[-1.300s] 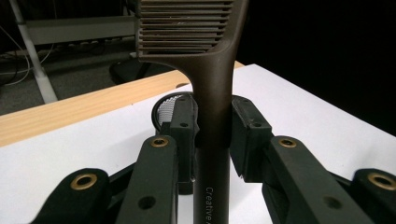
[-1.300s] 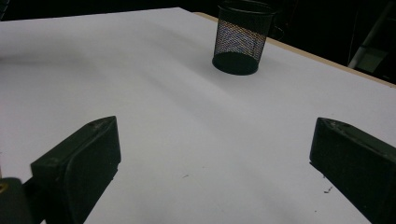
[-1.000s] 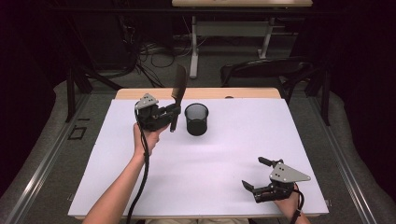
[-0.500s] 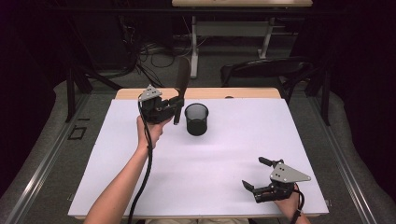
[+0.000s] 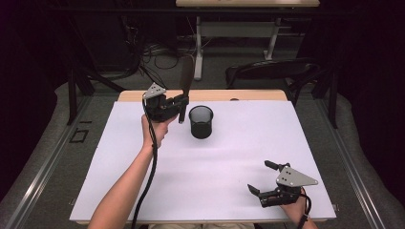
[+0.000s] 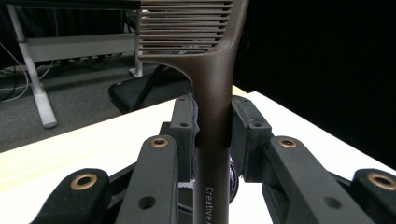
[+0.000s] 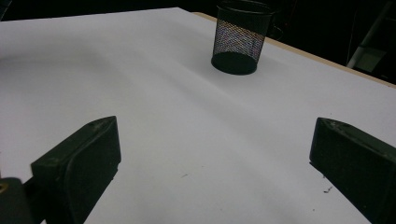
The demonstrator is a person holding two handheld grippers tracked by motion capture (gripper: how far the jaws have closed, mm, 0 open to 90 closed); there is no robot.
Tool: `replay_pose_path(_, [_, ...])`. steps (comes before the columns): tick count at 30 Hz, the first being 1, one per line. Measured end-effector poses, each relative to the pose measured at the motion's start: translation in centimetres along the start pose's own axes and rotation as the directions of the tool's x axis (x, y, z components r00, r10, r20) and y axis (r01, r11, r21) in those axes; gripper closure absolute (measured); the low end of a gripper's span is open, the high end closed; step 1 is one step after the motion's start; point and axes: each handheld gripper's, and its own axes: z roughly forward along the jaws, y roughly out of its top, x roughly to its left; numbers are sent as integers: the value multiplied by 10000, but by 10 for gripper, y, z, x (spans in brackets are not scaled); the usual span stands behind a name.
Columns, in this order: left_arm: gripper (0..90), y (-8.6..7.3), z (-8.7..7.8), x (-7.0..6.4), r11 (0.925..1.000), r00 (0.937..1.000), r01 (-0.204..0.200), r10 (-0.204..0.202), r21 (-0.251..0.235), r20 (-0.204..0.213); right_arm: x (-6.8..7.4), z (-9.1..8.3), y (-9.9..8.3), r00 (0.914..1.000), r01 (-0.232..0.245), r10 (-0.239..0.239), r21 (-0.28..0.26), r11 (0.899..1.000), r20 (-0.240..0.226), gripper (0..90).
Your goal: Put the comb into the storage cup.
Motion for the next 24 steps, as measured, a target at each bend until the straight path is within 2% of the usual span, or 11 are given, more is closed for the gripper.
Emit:
replay_pose_path(2, [726,1,1,0,9999,10000,87,-87,-67,17,0,0,0,10000,11,-11,-5,10000,2,14])
replay_pose_path(18, [726,10,13,-4,9991,9999,55,-49,-418,128,-1,0,0,10000,19,-19,-11,10000,10,14])
replay_pose_path(24, [726,9,18,-1,9985,9997,232,-226,-503,124,-1,0,0,10000,21,-21,-13,10000,3,14])
